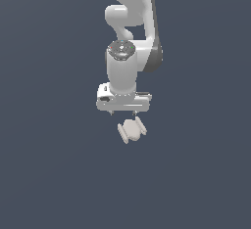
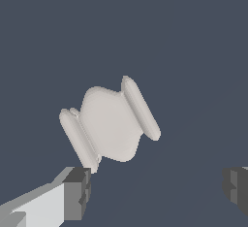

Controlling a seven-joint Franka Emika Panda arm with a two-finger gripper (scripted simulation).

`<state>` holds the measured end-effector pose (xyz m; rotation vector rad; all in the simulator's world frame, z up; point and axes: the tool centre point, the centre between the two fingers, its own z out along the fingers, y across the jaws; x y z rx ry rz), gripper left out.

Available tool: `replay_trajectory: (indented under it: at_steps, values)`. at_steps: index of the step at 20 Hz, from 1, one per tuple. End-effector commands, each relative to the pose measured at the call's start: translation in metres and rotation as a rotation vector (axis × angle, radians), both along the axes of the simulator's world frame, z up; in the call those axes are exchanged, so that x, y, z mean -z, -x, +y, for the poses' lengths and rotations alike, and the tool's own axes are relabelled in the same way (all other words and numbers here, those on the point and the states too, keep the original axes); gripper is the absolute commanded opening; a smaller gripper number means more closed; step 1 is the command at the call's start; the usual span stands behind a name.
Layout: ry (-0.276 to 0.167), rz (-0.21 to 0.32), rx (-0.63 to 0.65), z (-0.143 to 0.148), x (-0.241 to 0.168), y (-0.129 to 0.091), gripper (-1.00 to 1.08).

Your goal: Pick up the object and move it to a goal position.

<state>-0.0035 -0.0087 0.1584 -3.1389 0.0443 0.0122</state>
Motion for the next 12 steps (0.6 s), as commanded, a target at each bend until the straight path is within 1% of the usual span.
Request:
replay_trajectory:
  at_steps: [1, 7, 12]
  values:
    - [0.000, 0.000, 0.000, 0.000, 0.000, 0.000, 0.68]
    - [0.001, 0.000, -0.029, 0.017, 0.004, 0.000, 0.68]
    - [-0.002, 0.003, -0.031, 0.017, 0.004, 0.000, 0.68]
